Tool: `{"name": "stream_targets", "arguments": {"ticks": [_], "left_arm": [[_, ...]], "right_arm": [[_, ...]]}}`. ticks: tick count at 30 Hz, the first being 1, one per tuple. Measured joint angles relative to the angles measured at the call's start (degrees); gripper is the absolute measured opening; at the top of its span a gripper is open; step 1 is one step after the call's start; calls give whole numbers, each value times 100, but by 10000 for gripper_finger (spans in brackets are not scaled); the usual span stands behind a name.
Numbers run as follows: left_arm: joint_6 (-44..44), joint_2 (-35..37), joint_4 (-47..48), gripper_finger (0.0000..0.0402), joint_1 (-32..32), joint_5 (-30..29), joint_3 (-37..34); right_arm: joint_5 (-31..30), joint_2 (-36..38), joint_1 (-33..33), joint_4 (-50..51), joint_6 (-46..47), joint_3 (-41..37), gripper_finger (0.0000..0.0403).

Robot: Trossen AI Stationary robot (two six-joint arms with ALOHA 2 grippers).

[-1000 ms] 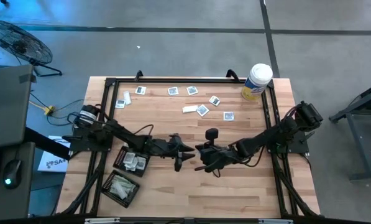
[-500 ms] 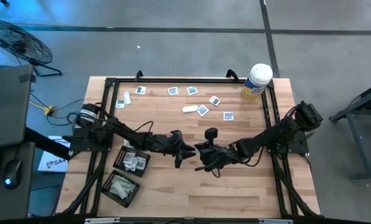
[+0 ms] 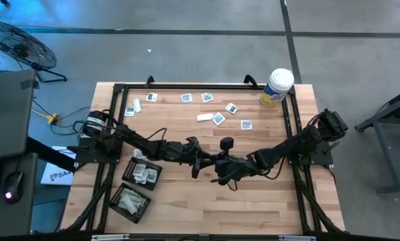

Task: Pick & Place First Aid Supplies
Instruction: Put the towelette pack into the top black bin

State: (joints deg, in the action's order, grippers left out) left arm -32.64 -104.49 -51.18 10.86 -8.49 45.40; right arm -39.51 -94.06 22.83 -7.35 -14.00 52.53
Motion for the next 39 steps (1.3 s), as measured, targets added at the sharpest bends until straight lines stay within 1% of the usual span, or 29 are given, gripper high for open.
{"name": "stream_targets", "arguments": {"ticks": [4,6,7,8,11,14,18,22,25,27,29,32,36,39], "left_arm": [[337,0,78,72,1,-130,38],[451,0,156,27,8,-319,40],[502,0,204,15,8,-423,40],[558,0,247,10,8,-517,40],[803,0,385,13,14,-737,55],[985,0,666,4,43,-1024,56],[1271,221,1387,3,172,-1562,55],[1344,928,2885,3,573,-2165,53],[1302,1672,4067,2,1166,-2770,57],[1204,2173,4879,2,1642,-3074,56],[884,2688,5845,1,2134,-3234,56],[-250,3357,7190,1,2834,-3203,56],[-1940,3886,8618,1,3658,-2824,56],[-2955,3941,9724,1,4035,-2418,176]], "right_arm": [[-49,7,5,-49,0,2,0],[-11,7,4,-69,3,2,0],[-1,7,1,-70,20,2,0],[-9,7,-4,-68,63,2,0],[-83,7,-4,-68,236,2,3],[-152,4,11,-145,495,2,12],[179,161,82,-158,708,2,41],[153,435,220,-123,998,2,78],[-13,551,273,-81,1316,2,95],[-3,579,280,-86,1451,2,101],[68,570,280,-39,1556,2,103],[287,568,257,17,1572,2,101],[379,568,216,3,1672,2,99],[383,568,148,10,1681,2,99]]}}
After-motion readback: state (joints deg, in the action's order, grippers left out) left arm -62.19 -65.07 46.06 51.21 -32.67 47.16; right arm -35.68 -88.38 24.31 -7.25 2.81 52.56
